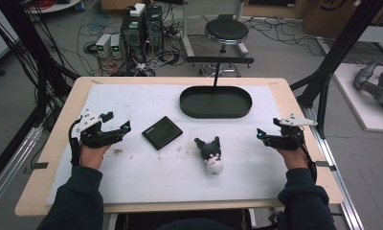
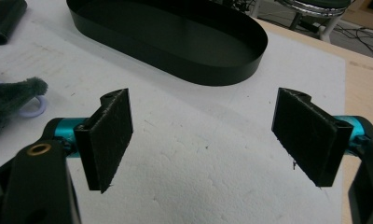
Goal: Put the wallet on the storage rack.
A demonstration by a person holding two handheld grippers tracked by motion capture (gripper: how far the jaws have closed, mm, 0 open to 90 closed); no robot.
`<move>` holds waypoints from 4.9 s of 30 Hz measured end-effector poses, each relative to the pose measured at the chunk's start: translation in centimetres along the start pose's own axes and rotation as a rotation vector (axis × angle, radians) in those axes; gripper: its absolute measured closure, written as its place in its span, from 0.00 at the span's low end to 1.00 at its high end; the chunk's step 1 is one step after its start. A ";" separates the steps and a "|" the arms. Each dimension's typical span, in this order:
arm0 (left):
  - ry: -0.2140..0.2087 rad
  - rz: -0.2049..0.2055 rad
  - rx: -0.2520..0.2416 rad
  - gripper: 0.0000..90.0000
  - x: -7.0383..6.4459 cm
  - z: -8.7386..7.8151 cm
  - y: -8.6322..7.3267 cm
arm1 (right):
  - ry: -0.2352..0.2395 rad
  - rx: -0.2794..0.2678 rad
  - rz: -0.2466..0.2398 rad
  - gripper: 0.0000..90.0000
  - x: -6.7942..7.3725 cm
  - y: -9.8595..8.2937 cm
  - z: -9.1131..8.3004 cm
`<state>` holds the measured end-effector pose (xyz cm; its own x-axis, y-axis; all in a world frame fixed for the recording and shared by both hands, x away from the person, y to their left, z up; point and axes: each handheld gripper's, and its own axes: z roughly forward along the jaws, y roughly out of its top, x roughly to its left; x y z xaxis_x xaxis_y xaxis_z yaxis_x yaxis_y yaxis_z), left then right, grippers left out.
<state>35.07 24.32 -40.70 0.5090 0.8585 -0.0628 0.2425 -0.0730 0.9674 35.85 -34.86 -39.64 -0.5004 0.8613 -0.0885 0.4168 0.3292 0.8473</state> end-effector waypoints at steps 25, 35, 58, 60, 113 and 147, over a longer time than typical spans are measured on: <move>-0.084 0.001 0.136 0.34 -1.9 3.7 0.0 | 0.021 0.000 -0.011 0.23 0.7 -0.3 -0.4; -0.142 -0.009 0.353 0.43 -2.3 9.1 -1.2 | 0.029 0.001 -0.015 0.23 0.7 -0.2 -0.2; -0.222 -0.171 0.393 0.92 -0.6 9.4 -1.5 | 0.065 0.007 -0.025 0.23 1.1 0.0 0.3; -0.231 -0.176 0.364 0.93 -0.6 9.0 -1.1 | 0.064 0.012 -0.022 0.23 1.1 0.0 0.3; -0.117 0.074 0.037 0.38 -3.6 2.5 2.2 | 0.066 0.006 -0.012 0.23 1.2 -0.1 0.1; -0.153 -0.034 0.154 0.88 -2.0 5.4 2.1 | 0.073 0.009 -0.011 0.23 1.3 0.0 0.3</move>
<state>39.00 19.68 -39.90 0.6146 0.7758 -0.1428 0.3790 -0.1316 0.9160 35.39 -33.68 -39.93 -0.5588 0.8272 -0.0588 0.4178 0.3421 0.8417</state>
